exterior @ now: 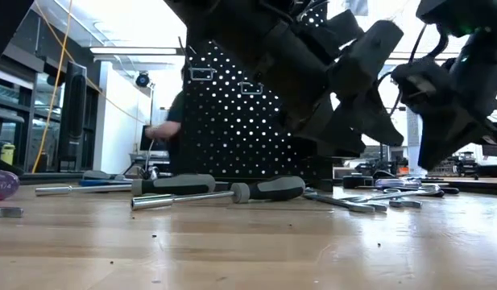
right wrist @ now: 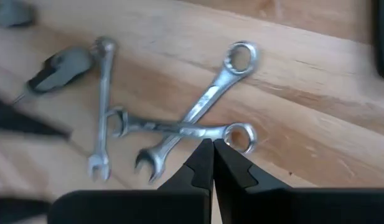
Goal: Hang tools onto peg board
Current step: Hang the silver wrench on the pegboard
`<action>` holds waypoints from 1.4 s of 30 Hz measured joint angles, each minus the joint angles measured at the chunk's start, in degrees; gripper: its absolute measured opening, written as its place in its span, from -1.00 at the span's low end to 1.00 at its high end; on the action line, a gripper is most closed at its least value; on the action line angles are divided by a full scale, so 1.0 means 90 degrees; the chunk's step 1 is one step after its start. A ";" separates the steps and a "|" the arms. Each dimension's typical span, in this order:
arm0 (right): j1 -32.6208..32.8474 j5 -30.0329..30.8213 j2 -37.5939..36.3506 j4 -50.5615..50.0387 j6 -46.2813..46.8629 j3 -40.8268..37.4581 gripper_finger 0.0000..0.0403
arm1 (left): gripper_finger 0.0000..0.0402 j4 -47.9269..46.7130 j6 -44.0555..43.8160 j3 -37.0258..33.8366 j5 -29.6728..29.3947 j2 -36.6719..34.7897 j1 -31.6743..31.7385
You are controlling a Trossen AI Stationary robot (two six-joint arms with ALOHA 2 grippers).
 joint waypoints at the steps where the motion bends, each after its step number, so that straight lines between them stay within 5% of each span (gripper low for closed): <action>1: 0.0061 0.0014 -0.0077 -0.0001 -0.0135 0.0000 -1.00 | 0.14 0.0003 0.0120 0.0000 -0.0009 -0.0003 0.0054; 7: 0.0299 -0.0401 -0.0210 0.0111 -0.1477 0.0000 -1.00 | 0.14 -0.0407 0.0255 -0.0006 0.0408 0.0026 0.0364; 12: 0.0250 -0.1078 -0.0208 0.0640 -0.4004 0.0000 -0.90 | 0.14 -0.0514 0.0387 -0.0007 0.0471 -0.0005 0.0364; 25: -0.0348 -0.1004 0.0612 0.0216 -0.8523 0.0362 0.12 | 0.14 -0.1585 -0.1160 -0.0012 0.1439 -0.0201 -0.0085; 34: -0.0779 -0.1061 0.2153 -0.0259 -0.9652 0.1050 0.07 | 0.14 -0.2128 -0.1272 -0.0007 0.1311 -0.0528 -0.0301; 42: -0.0770 -0.1101 0.2361 -0.0530 -0.9693 0.1103 -0.21 | 0.14 -0.2173 -0.1221 -0.0007 0.1226 -0.0556 -0.0284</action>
